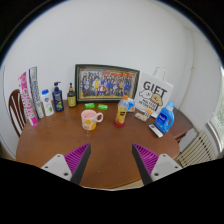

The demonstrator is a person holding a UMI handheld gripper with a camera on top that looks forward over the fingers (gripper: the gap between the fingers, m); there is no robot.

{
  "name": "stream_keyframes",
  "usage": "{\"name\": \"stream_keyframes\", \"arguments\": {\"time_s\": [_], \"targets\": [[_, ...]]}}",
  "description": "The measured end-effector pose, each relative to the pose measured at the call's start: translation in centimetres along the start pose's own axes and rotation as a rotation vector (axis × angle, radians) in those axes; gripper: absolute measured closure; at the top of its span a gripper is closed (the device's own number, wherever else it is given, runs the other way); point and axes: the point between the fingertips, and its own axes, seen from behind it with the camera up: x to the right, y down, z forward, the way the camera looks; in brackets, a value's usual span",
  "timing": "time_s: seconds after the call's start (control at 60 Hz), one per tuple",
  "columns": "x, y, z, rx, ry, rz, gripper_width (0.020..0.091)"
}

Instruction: Pour water

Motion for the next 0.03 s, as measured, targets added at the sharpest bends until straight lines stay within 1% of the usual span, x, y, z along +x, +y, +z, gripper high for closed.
{"name": "stream_keyframes", "arguments": {"time_s": [0.033], "targets": [[-0.18,-0.37,-0.25,0.008,-0.005,0.004,0.0252]]}}
